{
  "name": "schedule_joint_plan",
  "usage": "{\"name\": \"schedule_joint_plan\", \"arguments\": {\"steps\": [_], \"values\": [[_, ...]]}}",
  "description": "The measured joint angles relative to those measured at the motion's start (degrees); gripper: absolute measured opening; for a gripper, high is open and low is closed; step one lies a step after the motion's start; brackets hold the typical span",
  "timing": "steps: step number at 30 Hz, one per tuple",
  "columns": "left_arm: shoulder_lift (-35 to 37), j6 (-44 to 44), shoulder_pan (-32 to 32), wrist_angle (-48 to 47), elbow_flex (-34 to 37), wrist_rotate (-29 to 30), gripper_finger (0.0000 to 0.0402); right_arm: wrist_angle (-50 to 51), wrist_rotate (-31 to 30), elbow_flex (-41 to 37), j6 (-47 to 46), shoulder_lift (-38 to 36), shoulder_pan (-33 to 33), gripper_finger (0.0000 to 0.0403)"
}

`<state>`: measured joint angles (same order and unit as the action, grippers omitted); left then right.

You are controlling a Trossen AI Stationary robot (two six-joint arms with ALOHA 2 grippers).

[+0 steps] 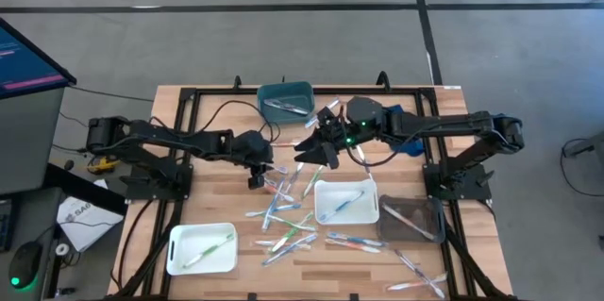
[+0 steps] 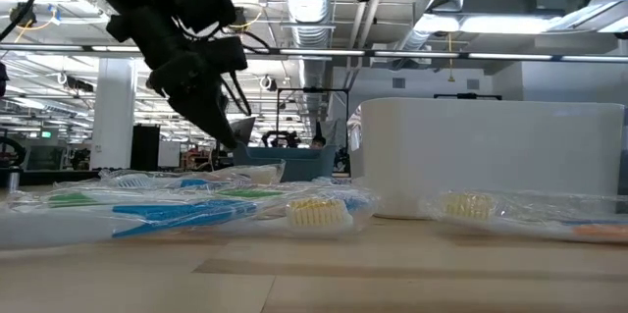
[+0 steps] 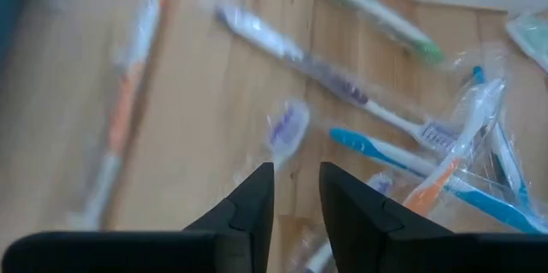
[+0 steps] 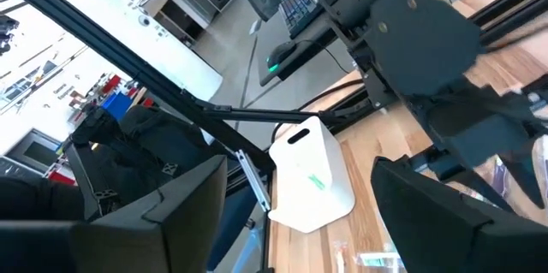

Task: Pick & Place Toothbrushes
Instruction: Put the violet toothbrush into the blue bin

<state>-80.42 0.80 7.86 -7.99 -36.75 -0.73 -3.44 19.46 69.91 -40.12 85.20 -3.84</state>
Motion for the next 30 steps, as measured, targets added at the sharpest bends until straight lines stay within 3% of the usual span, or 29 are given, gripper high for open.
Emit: {"name": "schedule_joint_plan", "arguments": {"steps": [3, 9, 14, 18, 30], "values": [[-3.4, 5.3, 0.2, -0.5, 0.0, -1.4, 0.0109, 0.2, 0.0, 0.0, -0.3, 0.2, 0.0, 0.0283], [-5.7, 0.0, -0.7, 1.2, 0.0, -1.2, 0.0144, 0.2, 0.0, 0.0, -0.4, 0.2, 0.0, 0.0283], [-3.0, -1.0, -0.7, 3.2, 0.0, -0.7, 0.0163, 0.4, 0.0, 0.0, -0.4, 0.2, 0.0, 0.0283], [-1.5, -5.0, -0.7, 3.4, 0.0, 1.1, 0.0168, 0.7, 0.0, 0.0, -0.4, 0.2, 0.0, 0.0283], [-1.3, -5.4, -0.7, 3.1, 0.0, 2.7, 0.0168, 1.4, 0.0, 0.0, 0.0, 0.2, 0.0, 0.0283]]}}
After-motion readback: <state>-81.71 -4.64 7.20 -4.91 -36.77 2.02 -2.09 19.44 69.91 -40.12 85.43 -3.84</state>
